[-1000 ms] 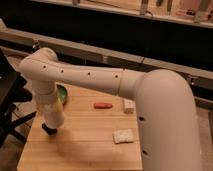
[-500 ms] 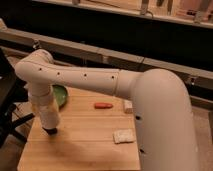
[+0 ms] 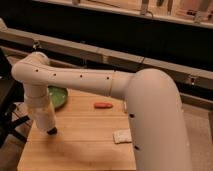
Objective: Place the ceramic cup over the eraser
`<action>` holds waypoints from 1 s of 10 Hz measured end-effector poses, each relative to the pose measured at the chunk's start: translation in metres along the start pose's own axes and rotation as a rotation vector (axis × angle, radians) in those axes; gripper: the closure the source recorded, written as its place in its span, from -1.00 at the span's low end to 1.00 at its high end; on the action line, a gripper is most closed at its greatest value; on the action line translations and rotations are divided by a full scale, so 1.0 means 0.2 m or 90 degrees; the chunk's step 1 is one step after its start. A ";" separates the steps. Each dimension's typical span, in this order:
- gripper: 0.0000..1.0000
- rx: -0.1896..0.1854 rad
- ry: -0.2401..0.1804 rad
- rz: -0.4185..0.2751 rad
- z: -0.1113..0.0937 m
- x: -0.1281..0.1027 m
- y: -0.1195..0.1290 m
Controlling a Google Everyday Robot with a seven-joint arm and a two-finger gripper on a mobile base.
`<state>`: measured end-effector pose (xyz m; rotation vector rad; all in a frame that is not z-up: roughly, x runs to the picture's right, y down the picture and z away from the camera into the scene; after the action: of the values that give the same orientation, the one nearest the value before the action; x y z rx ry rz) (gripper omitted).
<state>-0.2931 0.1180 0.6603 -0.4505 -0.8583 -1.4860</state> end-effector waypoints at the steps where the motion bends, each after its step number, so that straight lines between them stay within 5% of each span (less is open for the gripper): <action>1: 0.81 0.002 -0.004 -0.003 0.02 0.00 -0.01; 8: -0.57 -0.024 -0.016 0.010 0.09 0.01 0.03; 10: -0.53 -0.019 -0.015 0.009 0.10 0.01 0.02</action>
<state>-0.2942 0.1327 0.6751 -0.4962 -0.8506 -1.4849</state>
